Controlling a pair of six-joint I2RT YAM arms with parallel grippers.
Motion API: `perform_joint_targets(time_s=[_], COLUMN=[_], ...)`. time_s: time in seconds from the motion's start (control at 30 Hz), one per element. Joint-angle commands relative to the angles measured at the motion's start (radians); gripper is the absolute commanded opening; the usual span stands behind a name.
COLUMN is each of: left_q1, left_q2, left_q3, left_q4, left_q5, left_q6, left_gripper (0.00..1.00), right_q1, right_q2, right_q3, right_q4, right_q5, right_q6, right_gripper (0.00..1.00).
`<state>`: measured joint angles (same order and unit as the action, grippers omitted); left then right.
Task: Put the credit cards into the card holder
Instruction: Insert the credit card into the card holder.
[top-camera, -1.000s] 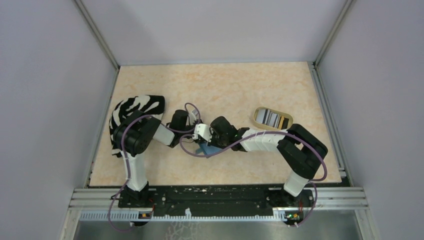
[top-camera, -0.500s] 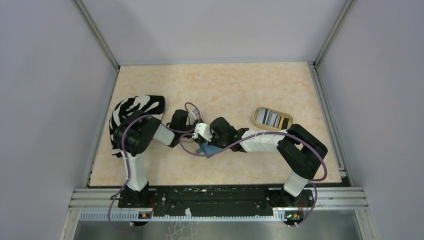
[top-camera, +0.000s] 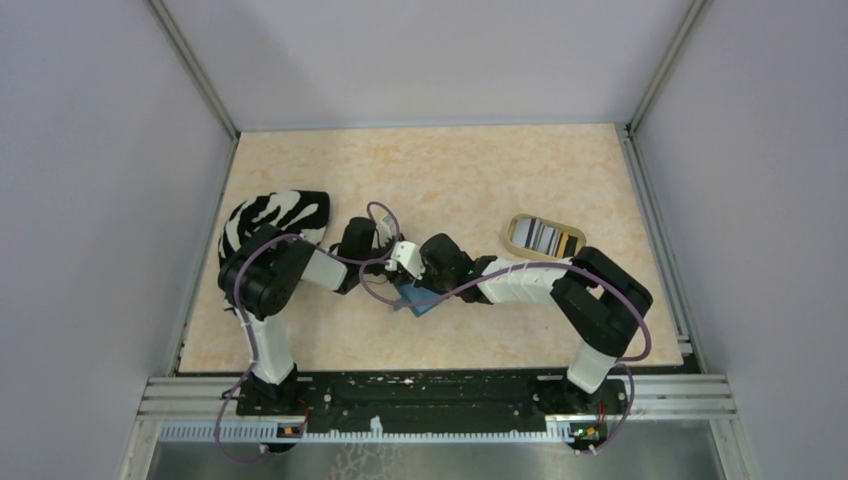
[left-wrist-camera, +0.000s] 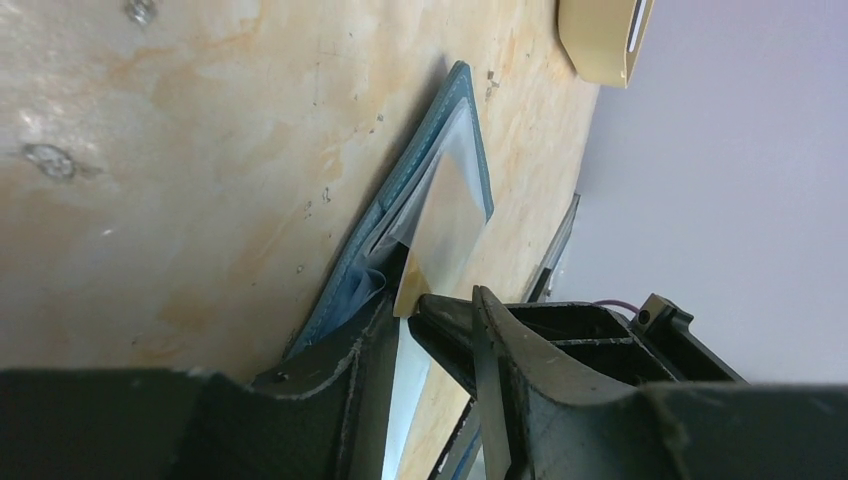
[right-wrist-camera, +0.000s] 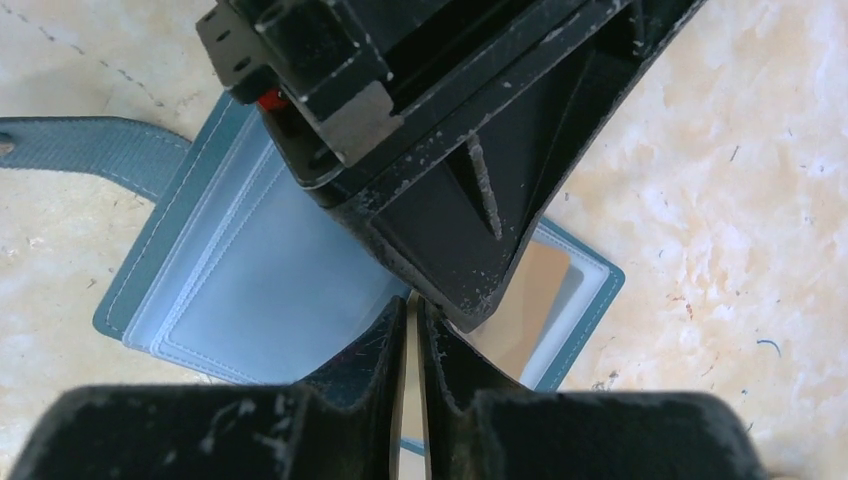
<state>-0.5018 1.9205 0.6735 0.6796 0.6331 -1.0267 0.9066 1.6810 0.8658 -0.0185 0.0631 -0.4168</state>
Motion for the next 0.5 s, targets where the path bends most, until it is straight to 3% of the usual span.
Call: perform_joint_targets(time_s=[0.0,0.23,0.47], left_q1=[0.005,0.005,0.007], left_q2=[0.009,-0.047,-0.120], left_q3=[-0.040,-0.049,-0.051], left_q4=[-0.155,-0.202,-0.277], left_q5=[-0.094,-0.136,-0.199], left_q6=[0.076,0.104,0.158], left_gripper=[0.42,0.41,0.41], right_q1=[-0.018,-0.025,-0.074], right_q2=[0.013,-0.037,-0.097], right_q3=[0.052,0.035,0.031], right_q4=[0.070,0.104,0.078], right_q5=[0.102,0.055,-0.103], right_q6=[0.064,0.108,0.132], right_gripper=[0.09,0.11,0.12])
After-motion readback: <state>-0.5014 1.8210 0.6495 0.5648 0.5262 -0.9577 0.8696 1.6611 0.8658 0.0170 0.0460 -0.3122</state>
